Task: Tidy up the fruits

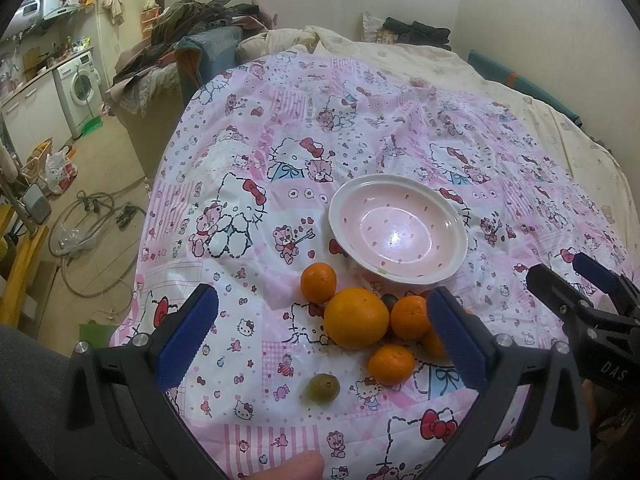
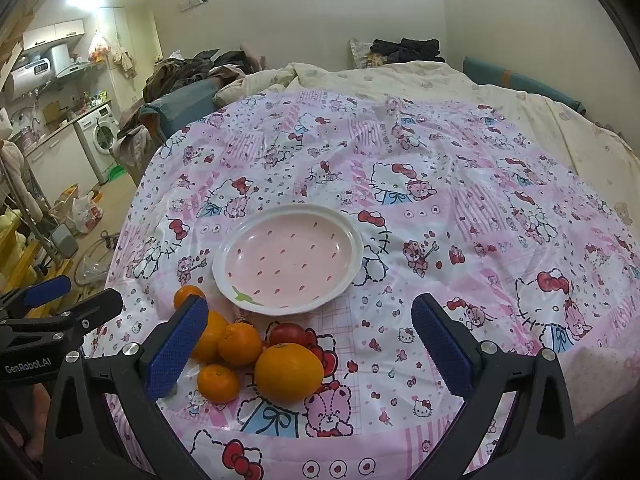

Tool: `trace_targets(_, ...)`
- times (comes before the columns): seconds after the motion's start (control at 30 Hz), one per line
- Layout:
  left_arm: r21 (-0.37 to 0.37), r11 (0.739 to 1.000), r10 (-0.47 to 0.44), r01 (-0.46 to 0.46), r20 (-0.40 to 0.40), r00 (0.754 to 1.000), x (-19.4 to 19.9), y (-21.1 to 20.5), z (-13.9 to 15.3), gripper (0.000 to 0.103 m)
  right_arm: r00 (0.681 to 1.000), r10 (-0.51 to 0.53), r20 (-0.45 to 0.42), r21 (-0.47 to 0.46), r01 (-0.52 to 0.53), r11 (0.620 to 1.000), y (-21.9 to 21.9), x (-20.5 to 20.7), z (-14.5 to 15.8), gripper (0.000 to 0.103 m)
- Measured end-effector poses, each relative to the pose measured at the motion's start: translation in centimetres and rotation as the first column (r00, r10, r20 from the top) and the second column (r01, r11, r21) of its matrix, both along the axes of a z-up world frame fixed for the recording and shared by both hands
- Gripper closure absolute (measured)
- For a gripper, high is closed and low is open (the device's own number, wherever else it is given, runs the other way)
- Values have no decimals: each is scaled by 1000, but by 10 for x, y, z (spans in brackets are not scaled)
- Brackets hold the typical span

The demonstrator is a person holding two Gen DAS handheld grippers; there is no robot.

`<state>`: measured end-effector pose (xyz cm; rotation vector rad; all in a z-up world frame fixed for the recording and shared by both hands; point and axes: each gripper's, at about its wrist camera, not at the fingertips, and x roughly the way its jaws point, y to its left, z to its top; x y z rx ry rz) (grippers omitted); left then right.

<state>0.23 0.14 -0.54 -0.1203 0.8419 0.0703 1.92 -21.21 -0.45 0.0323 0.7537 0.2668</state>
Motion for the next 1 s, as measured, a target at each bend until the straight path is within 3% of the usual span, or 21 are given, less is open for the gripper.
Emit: trace_targets(1.0, 6, 1000, 1, -1, -2, 1000, 0, 2, -1, 0, 1000, -2, -20, 12, 2, 1000, -3, 3, -4, 0)
